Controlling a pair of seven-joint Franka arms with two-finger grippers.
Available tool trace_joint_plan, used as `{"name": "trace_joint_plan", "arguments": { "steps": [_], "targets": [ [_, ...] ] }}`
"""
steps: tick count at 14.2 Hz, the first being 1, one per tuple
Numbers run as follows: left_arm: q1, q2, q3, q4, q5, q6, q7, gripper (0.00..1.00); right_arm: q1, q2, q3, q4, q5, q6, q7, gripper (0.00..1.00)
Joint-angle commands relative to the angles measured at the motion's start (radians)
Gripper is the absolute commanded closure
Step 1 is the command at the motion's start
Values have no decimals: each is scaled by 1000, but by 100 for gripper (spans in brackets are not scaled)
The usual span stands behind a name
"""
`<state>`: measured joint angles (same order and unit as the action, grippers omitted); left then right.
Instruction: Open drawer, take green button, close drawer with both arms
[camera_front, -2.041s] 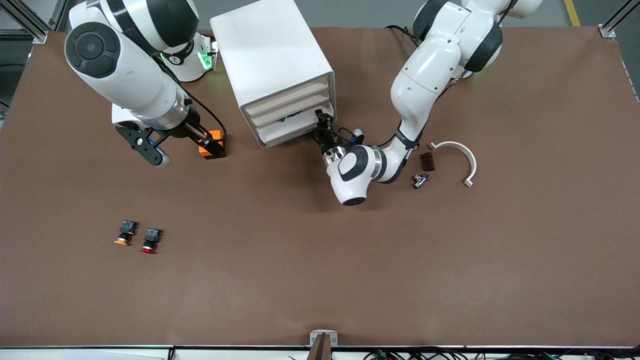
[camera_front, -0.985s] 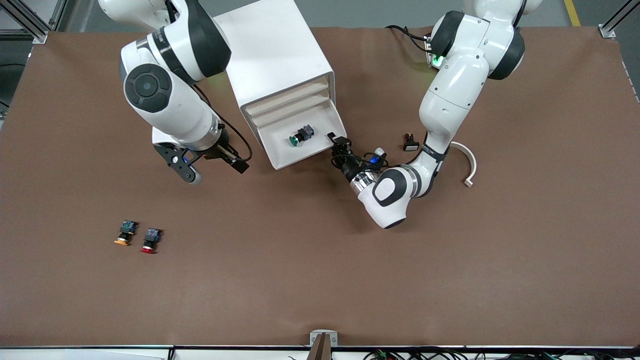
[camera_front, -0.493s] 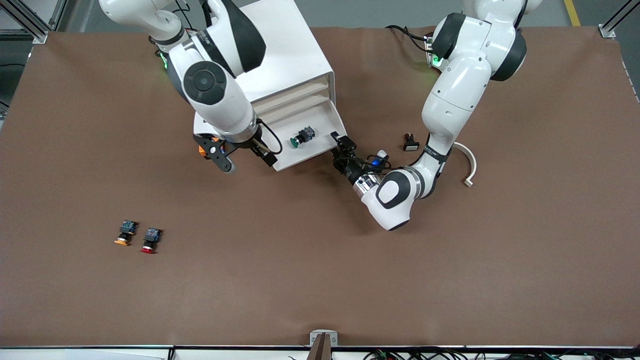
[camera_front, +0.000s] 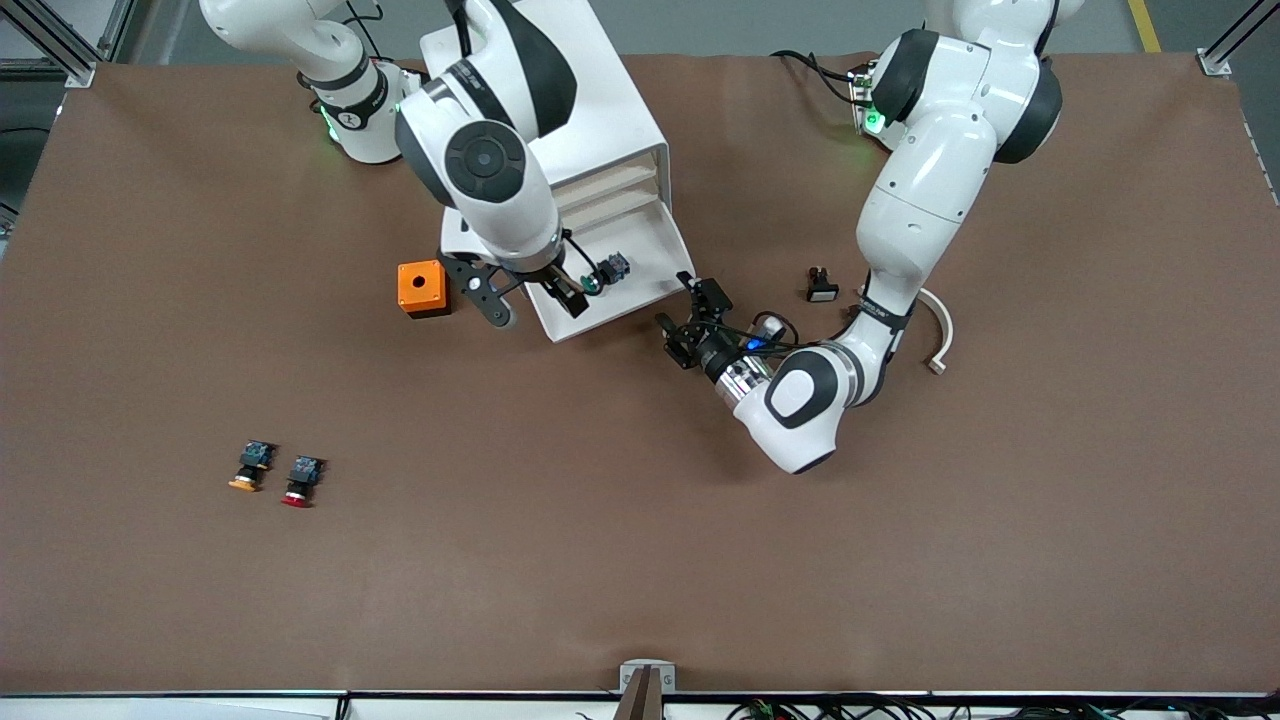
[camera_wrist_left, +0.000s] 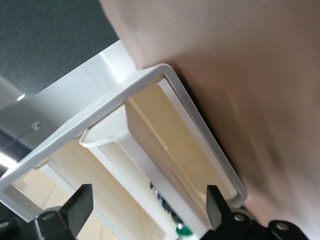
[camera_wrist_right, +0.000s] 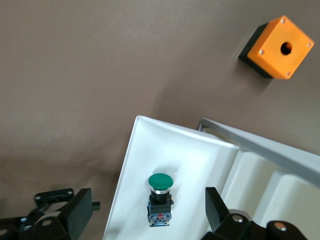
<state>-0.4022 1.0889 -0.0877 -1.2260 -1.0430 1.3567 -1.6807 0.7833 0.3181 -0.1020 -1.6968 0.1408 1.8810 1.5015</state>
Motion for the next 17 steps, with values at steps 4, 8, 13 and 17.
{"name": "trace_joint_plan", "arguments": {
  "steps": [4,8,13,17],
  "targets": [
    [14,-26,49,49,-17,19,318,1,73,45,-8,-9,3,37,74,0],
    [-23,-118,114,65,17,140,576,1,99,64,-8,-17,3,41,101,0],
    [-33,-257,128,68,156,252,778,1,128,102,-8,-15,3,79,137,0],
    [-55,-382,126,65,369,297,842,1,136,125,-8,-15,3,105,173,0]
  ]
}}
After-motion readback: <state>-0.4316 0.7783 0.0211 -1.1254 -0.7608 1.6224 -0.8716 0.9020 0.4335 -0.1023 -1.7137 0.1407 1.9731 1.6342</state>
